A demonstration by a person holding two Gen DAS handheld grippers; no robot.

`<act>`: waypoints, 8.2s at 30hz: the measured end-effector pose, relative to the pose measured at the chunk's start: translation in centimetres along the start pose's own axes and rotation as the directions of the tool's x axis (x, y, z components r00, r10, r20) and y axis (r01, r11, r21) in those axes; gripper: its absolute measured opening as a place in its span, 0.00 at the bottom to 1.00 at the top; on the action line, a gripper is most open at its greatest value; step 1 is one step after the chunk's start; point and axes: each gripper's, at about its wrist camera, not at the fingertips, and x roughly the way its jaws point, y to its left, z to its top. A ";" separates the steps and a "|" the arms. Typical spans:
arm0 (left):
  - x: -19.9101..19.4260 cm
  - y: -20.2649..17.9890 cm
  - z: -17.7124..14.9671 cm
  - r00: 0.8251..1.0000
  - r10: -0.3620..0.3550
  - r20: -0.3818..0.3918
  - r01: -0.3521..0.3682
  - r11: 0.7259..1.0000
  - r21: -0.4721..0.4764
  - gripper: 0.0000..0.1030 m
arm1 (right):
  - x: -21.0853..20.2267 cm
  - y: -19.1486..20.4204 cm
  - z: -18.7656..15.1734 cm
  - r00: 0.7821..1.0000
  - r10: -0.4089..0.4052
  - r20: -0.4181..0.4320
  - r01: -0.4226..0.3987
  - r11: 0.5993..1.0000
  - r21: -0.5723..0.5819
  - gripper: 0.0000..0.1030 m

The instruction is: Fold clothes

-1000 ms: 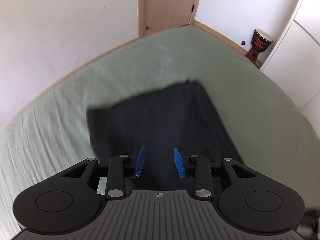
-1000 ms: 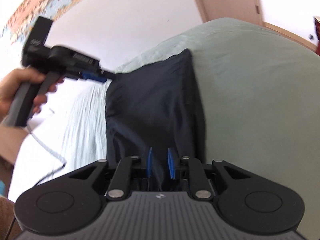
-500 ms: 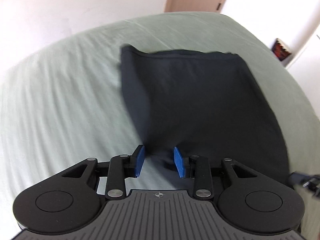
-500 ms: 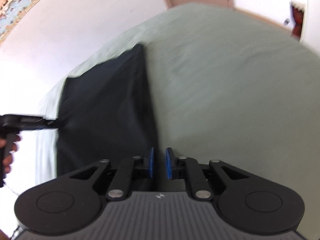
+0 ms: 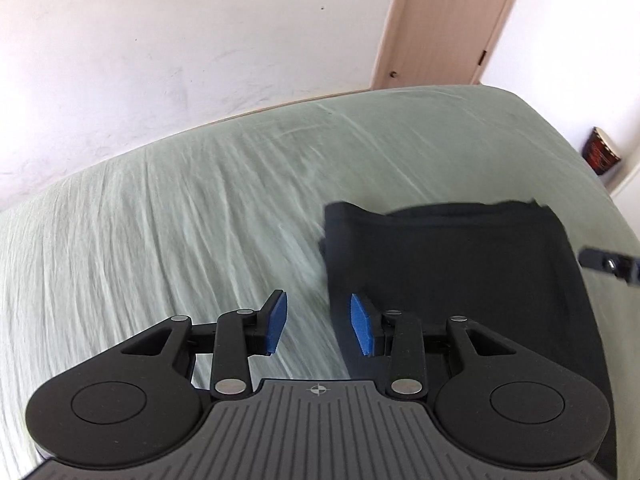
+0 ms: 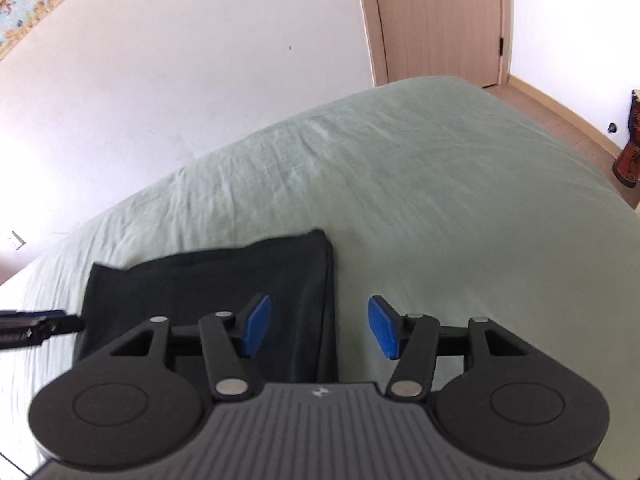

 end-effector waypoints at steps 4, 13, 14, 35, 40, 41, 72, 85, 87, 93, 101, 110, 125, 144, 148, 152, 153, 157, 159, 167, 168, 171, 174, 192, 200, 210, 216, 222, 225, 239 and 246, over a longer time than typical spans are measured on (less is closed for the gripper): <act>1.6 0.9 0.0 1.000 0.010 -0.006 -0.010 1.000 -0.013 0.35 | 2.4 0.2 1.3 1.000 -0.001 -0.030 0.001 1.000 -0.012 0.31; 2.6 0.7 0.8 1.000 0.017 0.024 -0.016 1.000 -0.027 0.02 | 4.1 -0.1 3.2 1.000 0.013 -0.021 -0.014 1.000 -0.014 0.05; 2.7 0.8 0.9 0.999 0.021 0.030 -0.020 0.999 -0.030 0.02 | 4.4 -0.1 3.3 1.000 0.011 -0.019 -0.011 1.000 -0.010 0.05; 1.2 1.0 2.8 0.997 -0.036 0.064 0.043 0.992 -0.121 0.38 | 3.1 -1.0 4.4 0.999 0.038 -0.015 -0.038 0.999 0.003 0.37; 2.4 1.2 2.1 0.998 -0.053 0.024 0.056 0.989 -0.134 0.38 | 3.9 -1.0 4.4 0.999 0.039 -0.033 -0.039 0.999 0.015 0.36; 2.7 1.0 2.0 0.998 -0.056 0.024 0.059 0.989 -0.132 0.37 | 4.1 -1.0 4.3 0.999 0.035 -0.038 -0.034 0.999 0.011 0.35; -9.9 -2.9 -13.1 0.919 -0.354 -0.177 0.338 0.934 -0.113 0.29 | -15.2 -4.3 -12.8 0.986 0.111 -0.124 -0.100 0.991 0.091 0.52; -11.2 -10.1 -22.0 0.913 -0.355 -0.202 0.353 0.934 -0.046 0.29 | -19.1 -2.6 -19.7 0.976 0.194 -0.095 -0.178 0.972 0.155 0.16; -10.7 -10.5 -22.6 0.917 -0.335 -0.216 0.334 0.942 -0.040 0.29 | -18.5 -1.8 -20.0 0.984 0.144 -0.110 -0.132 0.985 0.108 0.16; -9.9 -10.4 -23.9 0.921 -0.304 -0.243 0.302 0.952 -0.046 0.31 | -16.7 -2.7 -21.5 0.983 0.093 -0.161 -0.070 0.988 0.140 0.16; -11.8 -9.9 -22.6 0.916 -0.341 -0.211 0.336 0.940 -0.061 0.31 | -17.2 -3.2 -13.8 0.991 0.129 -0.024 -0.124 0.983 0.136 0.49; -10.6 -11.0 -21.1 0.919 -0.338 -0.202 0.338 0.941 -0.035 0.31 | -9.5 0.3 -8.3 0.992 0.095 -0.087 -0.093 0.995 0.030 0.14; -10.0 -10.8 -20.9 0.922 -0.334 -0.194 0.331 0.942 -0.047 0.32 | -9.8 -0.8 -9.2 0.993 0.095 -0.074 -0.090 0.993 0.076 0.13; -9.7 -7.3 -13.9 0.963 -0.262 -0.062 0.257 0.963 -0.077 0.32 | -7.4 -1.0 -6.8 0.993 0.106 -0.060 -0.097 0.987 0.125 0.14; -7.1 -7.1 -12.4 0.973 -0.220 -0.072 0.214 0.974 -0.078 0.32 | -4.7 0.0 -6.8 0.993 0.049 -0.104 -0.039 0.995 0.091 0.14; -5.6 -5.6 -13.1 0.975 -0.197 -0.102 0.188 0.978 -0.094 0.32 | -3.3 -2.2 -6.6 0.992 0.045 -0.115 -0.025 0.985 0.171 0.11; -5.7 -5.1 -13.4 0.972 -0.215 -0.092 0.206 0.973 -0.103 0.32 | -3.3 -2.6 -6.5 0.993 0.045 -0.110 -0.024 0.982 0.187 0.11; -6.4 -4.0 -13.5 0.969 -0.230 -0.090 0.215 0.964 -0.154 0.32 | -4.5 -3.4 -5.9 0.996 0.002 -0.084 0.016 0.978 0.209 0.12; -7.4 -3.7 -13.5 0.972 -0.217 -0.092 0.199 0.966 -0.167 0.32 | -5.7 -3.8 -5.9 0.998 0.029 -0.063 -0.014 0.974 0.224 0.12; -14.2 -5.9 -15.3 0.982 -0.179 -0.064 0.178 0.984 -0.026 0.33 | -15.8 -2.0 -9.9 0.997 0.074 0.001 -0.074 0.991 0.115 0.27; -15.5 -6.6 -15.8 0.984 -0.171 -0.056 0.172 0.985 0.004 0.34 | -17.1 -1.6 -10.7 0.997 0.073 0.001 -0.073 0.992 0.103 0.35; -19.1 -8.7 -17.6 0.988 -0.152 -0.033 0.154 0.984 0.091 0.43 | -21.3 -0.3 -13.6 0.998 0.061 0.003 -0.061 0.996 0.059 0.53; -22.2 -10.6 -19.6 0.991 -0.135 -0.012 0.135 0.976 0.169 0.48 | -25.5 1.0 -17.1 0.999 0.054 0.005 -0.054 0.998 0.031 0.59; -28.4 -10.5 -25.3 0.991 -0.134 0.015 0.128 0.969 0.211 0.49 | -33.3 3.6 -20.5 0.994 0.073 0.085 -0.070 0.997 -0.042 0.72; -25.2 -8.7 -22.5 0.988 -0.149 -0.030 0.152 0.971 0.182 0.49 | -30.3 4.0 -18.4 0.997 0.053 0.062 -0.049 0.997 -0.060 0.72; -17.4 -4.9 -14.2 0.984 -0.173 -0.033 0.176 0.973 0.146 0.50 | -21.3 1.3 -10.9 0.996 0.083 0.012 -0.083 0.996 -0.026 0.73; -10.6 -0.1 -9.4 0.955 -0.287 -0.070 0.287 0.958 -0.012 0.50 | -14.8 -1.2 -6.9 0.991 0.121 -0.051 -0.121 0.993 -0.001 0.73; -5.2 2.1 -6.1 0.956 -0.283 -0.079 0.278 0.958 -0.070 0.50 | -8.2 -3.5 -4.2 0.985 0.137 -0.105 -0.135 0.990 0.030 0.74; -3.1 2.8 -5.0 0.946 -0.313 -0.084 0.304 0.947 -0.104 0.50 | -5.6 -4.4 -3.1 0.981 0.151 -0.120 -0.148 0.988 0.039 0.74; 3.3 3.9 0.0 0.912 -0.405 -0.070 0.390 0.907 -0.159 0.51 | 2.7 -5.4 2.3 0.941 0.297 -0.164 -0.287 0.955 0.079 0.74; 4.3 2.7 0.9 0.913 -0.404 -0.062 0.395 0.911 -0.122 0.60 | 5.1 -3.9 4.5 0.934 0.307 -0.181 -0.309 0.951 0.015 0.75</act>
